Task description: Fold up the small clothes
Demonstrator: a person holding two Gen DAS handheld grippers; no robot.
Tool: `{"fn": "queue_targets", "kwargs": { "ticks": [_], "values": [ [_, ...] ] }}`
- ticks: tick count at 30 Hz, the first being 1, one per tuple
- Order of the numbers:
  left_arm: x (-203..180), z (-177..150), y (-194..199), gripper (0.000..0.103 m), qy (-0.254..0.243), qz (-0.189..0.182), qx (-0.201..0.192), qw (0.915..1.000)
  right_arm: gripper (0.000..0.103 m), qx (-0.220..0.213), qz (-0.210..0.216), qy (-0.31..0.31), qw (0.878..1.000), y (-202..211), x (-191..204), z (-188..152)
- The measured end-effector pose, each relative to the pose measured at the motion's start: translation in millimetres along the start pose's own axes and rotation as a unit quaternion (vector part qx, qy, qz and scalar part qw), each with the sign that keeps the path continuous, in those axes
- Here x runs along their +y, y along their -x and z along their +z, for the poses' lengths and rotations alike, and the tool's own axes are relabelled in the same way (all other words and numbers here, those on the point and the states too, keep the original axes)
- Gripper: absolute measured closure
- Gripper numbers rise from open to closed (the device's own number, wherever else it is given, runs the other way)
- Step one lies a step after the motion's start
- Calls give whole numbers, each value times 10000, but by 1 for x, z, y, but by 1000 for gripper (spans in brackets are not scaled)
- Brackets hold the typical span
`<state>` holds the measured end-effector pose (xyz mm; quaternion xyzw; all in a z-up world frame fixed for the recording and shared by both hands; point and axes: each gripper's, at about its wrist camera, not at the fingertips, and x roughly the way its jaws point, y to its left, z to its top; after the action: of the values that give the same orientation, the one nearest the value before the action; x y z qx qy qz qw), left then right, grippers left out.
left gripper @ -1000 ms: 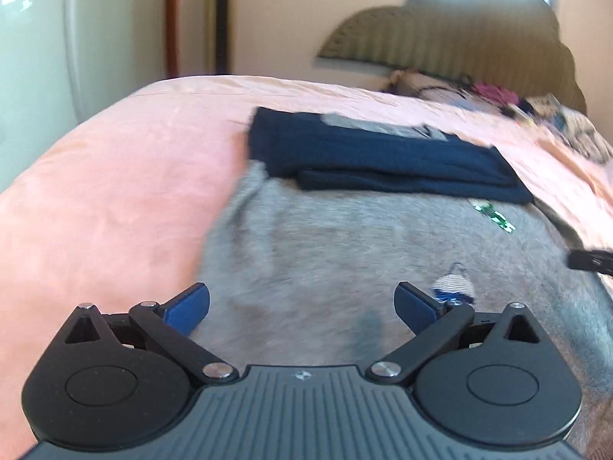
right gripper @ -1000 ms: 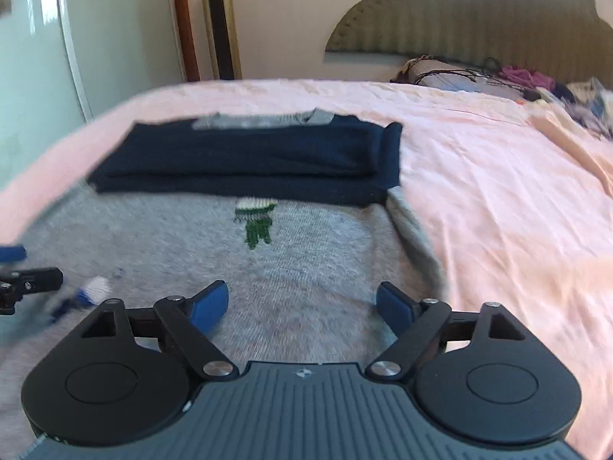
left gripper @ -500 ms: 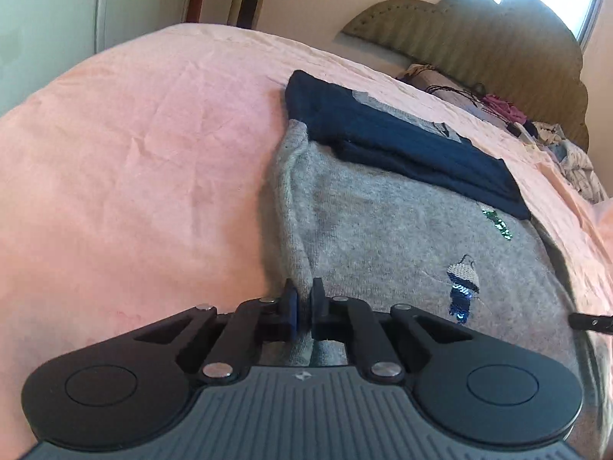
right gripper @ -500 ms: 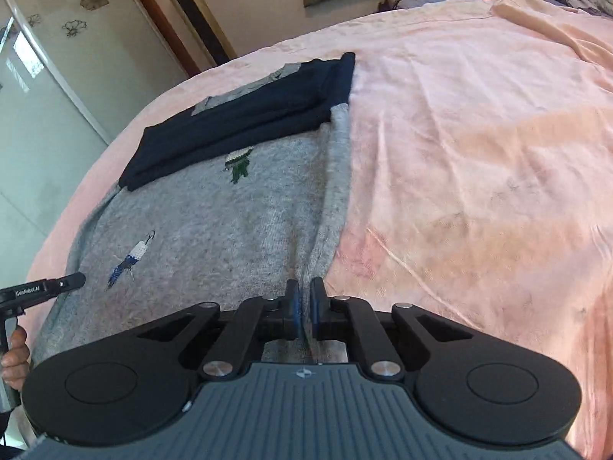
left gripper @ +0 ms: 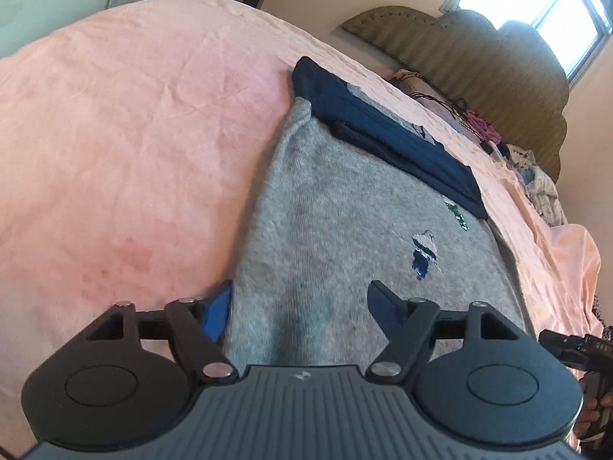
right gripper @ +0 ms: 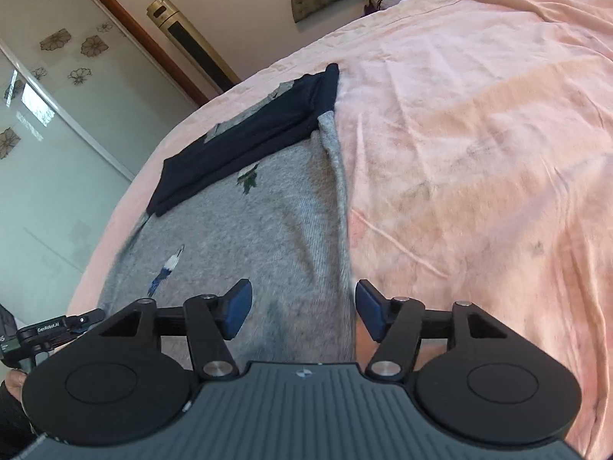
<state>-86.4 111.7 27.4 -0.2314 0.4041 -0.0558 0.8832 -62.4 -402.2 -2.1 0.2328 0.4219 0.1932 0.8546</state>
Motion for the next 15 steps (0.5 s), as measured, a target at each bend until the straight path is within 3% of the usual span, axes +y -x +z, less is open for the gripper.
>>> {"fn": "queue_targets", "kwargs": {
  "ticks": [2,4,5,9,13,15],
  "values": [
    [-7,-9,1,31,-225,94,-79,9997,46,244,122,-11,9996,2,1,-9],
    [-13,-10,-5,87,-370,257,-21,9990,72,450,116,43,9989,-3,4,-17],
    [-12,-6,-11,98,-323,280,114,9990,91,528,78,50,9986,-7,5,-18],
    [-8,4,8,98,-617,417,-60,9972,92,401,-169,221,9988,2,9,-16],
    [2,-3,1,98,-821,487,150,9953,95,389,-543,299,9973,17,-7,-15],
    [0,-10,6,94,-830,474,-2,9954,95,316,-347,56,9989,15,-17,-18]
  ]
}}
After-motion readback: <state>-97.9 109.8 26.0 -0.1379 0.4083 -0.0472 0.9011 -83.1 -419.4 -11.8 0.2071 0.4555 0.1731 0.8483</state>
